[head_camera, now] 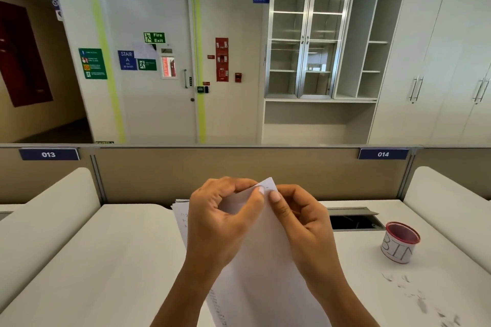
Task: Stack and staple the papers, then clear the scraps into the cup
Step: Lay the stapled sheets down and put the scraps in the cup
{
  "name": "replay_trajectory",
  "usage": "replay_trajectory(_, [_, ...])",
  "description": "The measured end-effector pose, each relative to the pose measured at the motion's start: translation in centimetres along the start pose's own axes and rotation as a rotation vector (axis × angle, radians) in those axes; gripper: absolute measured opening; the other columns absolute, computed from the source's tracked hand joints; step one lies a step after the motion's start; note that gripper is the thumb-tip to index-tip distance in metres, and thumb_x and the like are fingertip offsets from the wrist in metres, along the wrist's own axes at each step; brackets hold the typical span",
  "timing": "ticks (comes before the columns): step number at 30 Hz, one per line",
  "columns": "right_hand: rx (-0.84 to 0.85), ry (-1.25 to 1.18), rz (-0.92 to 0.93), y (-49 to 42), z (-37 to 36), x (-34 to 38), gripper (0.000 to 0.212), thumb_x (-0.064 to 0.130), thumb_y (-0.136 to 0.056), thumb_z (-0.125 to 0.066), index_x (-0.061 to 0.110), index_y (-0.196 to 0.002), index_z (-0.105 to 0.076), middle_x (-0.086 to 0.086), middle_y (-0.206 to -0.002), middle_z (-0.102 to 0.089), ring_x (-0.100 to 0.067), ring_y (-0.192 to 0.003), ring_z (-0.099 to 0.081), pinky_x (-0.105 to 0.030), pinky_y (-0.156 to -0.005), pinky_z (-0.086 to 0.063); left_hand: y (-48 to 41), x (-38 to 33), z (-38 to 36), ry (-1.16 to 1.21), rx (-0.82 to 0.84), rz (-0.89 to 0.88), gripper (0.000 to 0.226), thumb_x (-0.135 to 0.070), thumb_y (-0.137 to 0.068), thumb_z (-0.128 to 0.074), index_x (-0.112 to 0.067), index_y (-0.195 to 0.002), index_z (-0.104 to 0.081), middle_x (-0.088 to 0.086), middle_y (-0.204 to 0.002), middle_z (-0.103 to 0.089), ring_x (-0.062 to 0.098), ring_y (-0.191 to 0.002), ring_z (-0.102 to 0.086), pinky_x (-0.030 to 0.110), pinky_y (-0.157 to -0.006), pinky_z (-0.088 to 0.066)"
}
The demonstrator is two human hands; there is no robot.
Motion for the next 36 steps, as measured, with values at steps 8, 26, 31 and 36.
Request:
replay_trajectory(8, [-0.046,0.065,0.065,-1.0,-0.5,0.2,0.021,0.027,-0.088,-0.058,0.01,-0.085,-0.07,-0.009,-0.075,-0.068,-0.023,-0.066,-0.063,-0.032,-0.055,-0.053,-0.1,-0.3,0.3,-0.057,-0.017,-0.107,0.012,-0.042,-0.077,-0.065,-0.035,-0.085,-0.071,-0.018,-0.084,-0.069,0.012,-0.083,-0.062,0.017,-0.067,-0.048])
replay_trajectory(26, [0.388,0.445,-0.295,1.9,2.0,-9.8,0.024,0.028,-0.09,-0.061,0.036,-0.112,-0.062,0.012,-0.107,-0.068,-0.011,-0.098,-0.063,-0.039,-0.09,-0.053,-2.5,3.3,4.2,-0.096,-0.166,-0.06,0.013,-0.036,-0.083,-0.068,-0.025,-0.089,-0.073,-0.013,-0.084,-0.071,0.017,-0.082,-0.066,0.032,-0.075,-0.052])
replay_trajectory(31, [0.325,0.516,-0.282,2.6,2.5,-11.7,0.025,0.024,-0.096,-0.051,0.037,-0.113,-0.063,0.016,-0.102,-0.069,-0.011,-0.095,-0.063,-0.029,-0.085,-0.054,-2.7,3.8,4.3,-0.2,-0.178,-0.104,0.015,-0.043,-0.084,-0.063,-0.037,-0.098,-0.067,-0.027,-0.093,-0.066,0.005,-0.097,-0.057,0.04,-0.084,-0.05])
replay_trajectory(36, [0.134,0.528,-0.149,2.0,2.5,-11.5,0.021,0.017,-0.095,-0.054,0.028,-0.107,-0.066,0.01,-0.087,-0.07,-0.009,-0.078,-0.063,-0.019,-0.067,-0.048,-0.7,5.0,2.4,-0.295,-0.311,-0.044,0.086,-0.04,-0.077,-0.071,-0.013,-0.145,-0.027,0.01,-0.148,-0.031,0.028,-0.138,-0.022,0.049,-0.112,-0.023])
Point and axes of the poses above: each hand's wrist, its own y-axis away from the middle knuckle, its own z-axis out of the back of the hand, x = y × z, the point moved 3 cm from there along -y, towards the middle knuckle
